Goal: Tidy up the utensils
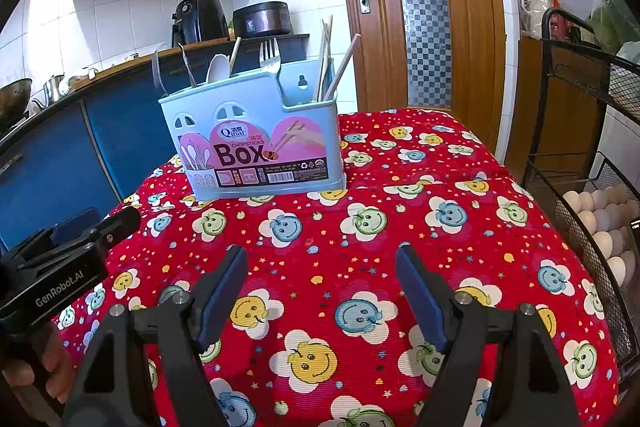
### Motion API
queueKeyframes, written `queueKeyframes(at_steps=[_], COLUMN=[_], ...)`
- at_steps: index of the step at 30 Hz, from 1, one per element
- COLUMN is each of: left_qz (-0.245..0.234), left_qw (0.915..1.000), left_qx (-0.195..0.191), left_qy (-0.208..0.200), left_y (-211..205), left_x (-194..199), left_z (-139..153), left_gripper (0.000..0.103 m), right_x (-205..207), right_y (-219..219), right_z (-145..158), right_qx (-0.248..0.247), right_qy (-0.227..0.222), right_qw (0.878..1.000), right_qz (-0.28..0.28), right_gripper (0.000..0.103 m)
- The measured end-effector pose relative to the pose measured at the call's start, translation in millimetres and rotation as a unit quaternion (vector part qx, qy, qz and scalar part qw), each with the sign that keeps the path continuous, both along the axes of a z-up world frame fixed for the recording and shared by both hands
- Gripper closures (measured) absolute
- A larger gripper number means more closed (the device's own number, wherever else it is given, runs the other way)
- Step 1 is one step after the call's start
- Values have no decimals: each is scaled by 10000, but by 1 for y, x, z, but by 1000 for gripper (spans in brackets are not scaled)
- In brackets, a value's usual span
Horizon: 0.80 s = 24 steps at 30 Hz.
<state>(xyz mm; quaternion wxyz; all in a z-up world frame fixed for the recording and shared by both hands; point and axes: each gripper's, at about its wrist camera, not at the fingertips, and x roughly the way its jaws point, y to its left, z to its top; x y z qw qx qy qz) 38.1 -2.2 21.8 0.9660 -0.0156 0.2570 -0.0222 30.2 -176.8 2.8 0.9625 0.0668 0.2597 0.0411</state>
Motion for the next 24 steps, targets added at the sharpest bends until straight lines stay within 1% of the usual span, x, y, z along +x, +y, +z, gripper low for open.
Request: queueKeyframes(at_steps=[24], left_qz=[-2], left_qw=[10000], left_qx=[1], left_qy=[-44], left_y=[-2], left_x=[-1], left_z=[3], left_gripper=[35], right_x=[0], right_y=[0], right_z=[0], right_qx=[-5], right_qy=[4], right_qw=[10000], right_qz=[6], right_gripper=[25])
